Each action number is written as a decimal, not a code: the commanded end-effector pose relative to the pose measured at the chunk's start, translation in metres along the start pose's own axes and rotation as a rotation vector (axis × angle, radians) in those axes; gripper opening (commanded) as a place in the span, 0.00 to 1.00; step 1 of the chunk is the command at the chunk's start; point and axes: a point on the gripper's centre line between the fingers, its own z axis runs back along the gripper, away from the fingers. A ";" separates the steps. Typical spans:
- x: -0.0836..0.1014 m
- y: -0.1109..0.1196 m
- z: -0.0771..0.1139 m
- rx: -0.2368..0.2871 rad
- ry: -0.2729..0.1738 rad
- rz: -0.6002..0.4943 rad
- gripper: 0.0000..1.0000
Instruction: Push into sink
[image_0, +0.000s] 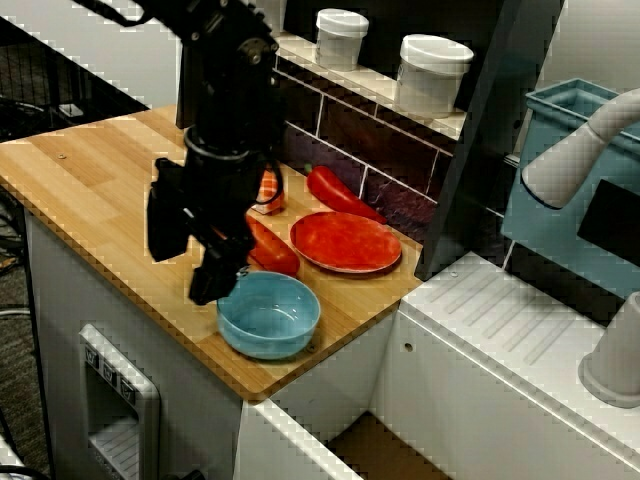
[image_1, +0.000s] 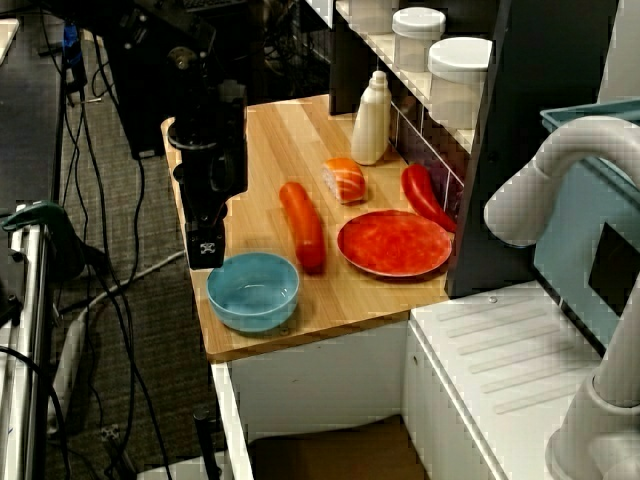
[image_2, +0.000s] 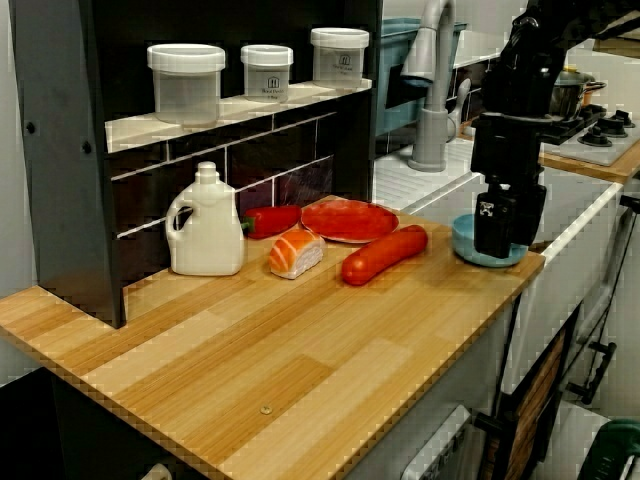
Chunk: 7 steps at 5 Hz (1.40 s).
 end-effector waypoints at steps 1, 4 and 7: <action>0.003 -0.001 0.015 -0.022 -0.023 -0.003 1.00; 0.004 0.044 0.024 -0.010 -0.044 0.004 1.00; 0.014 0.030 -0.003 0.058 -0.066 -0.012 1.00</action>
